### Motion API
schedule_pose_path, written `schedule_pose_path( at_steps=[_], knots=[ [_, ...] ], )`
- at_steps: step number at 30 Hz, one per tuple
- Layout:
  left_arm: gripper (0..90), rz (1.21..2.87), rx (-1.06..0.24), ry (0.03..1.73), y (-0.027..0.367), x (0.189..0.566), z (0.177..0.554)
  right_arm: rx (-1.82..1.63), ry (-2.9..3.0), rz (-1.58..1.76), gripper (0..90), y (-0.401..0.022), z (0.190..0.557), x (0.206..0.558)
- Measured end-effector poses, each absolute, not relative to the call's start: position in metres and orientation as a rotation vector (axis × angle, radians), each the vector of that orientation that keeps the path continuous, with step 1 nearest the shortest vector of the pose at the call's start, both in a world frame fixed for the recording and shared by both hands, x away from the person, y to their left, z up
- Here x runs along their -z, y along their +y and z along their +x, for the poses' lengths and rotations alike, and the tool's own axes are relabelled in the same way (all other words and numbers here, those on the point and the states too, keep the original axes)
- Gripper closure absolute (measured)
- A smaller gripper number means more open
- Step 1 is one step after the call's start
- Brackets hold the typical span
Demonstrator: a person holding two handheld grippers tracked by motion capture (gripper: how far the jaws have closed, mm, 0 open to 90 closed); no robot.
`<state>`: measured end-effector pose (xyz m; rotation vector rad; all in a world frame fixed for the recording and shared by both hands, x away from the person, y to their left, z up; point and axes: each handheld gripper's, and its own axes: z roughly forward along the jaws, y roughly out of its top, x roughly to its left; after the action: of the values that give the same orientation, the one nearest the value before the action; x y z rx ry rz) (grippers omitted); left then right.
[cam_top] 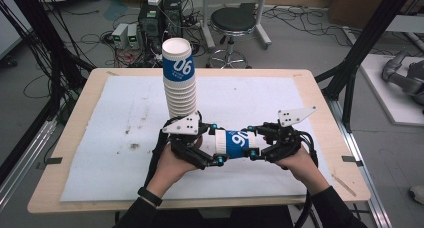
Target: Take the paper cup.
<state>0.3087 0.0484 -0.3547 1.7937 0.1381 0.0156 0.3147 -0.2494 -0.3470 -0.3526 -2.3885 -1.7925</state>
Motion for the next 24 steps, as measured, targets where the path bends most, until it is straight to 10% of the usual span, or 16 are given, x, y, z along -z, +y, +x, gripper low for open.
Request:
schedule_pose_path(
  at_steps=[24],
  knots=[
    [22.2, 2.064, -0.057, 0.131, 0.046, 0.344, 0.308, 1.467, -2.813, -0.213, 21.4, -0.235, 0.304, 0.343]
  ],
)
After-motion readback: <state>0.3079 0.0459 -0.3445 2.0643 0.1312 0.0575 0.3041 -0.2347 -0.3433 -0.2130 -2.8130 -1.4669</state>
